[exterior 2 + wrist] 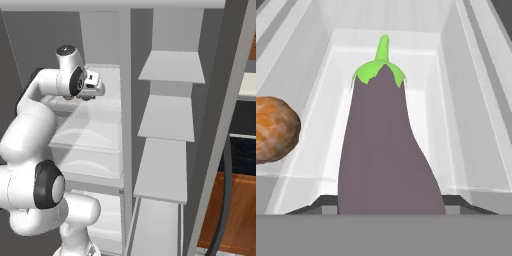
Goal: Take the tangerine and eggplant from the fridge shelf and place them in the freezer drawer to begin freezing them.
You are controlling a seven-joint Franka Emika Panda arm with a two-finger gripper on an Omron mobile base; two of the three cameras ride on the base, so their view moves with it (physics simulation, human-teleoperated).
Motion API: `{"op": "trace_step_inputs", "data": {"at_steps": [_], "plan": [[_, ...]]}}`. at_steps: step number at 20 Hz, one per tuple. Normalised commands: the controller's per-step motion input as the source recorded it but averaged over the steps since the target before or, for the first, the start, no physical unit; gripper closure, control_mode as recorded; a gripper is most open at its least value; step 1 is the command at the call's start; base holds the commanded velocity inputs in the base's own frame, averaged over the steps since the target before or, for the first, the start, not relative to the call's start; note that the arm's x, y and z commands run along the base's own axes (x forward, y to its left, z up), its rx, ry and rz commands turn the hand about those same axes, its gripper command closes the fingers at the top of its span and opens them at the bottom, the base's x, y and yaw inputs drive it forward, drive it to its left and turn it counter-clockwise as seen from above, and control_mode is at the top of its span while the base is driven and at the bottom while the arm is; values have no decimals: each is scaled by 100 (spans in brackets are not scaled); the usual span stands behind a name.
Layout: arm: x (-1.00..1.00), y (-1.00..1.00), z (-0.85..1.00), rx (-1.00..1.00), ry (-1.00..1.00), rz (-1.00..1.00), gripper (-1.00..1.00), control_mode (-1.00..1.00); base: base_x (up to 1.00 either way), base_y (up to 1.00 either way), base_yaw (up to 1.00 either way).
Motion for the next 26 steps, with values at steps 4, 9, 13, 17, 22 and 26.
{"op": "trace_step_inputs", "data": {"at_steps": [4,9,13,17,22,26], "plan": [[-100,0,-28,0,-8,0,100,-100,0,0,0],[-97,0,-37,2,0,0,100,-100,0,0,0],[-43,0,-38,4,15,-3,100,-100,0,0,0],[-30,-8,-22,7,15,0,100,-100,0,0,0],[-49,0,-27,2,11,0,100,-100,0,0,0],[0,0,0,0,0,0,100,100,-100,-3,-1]]}}
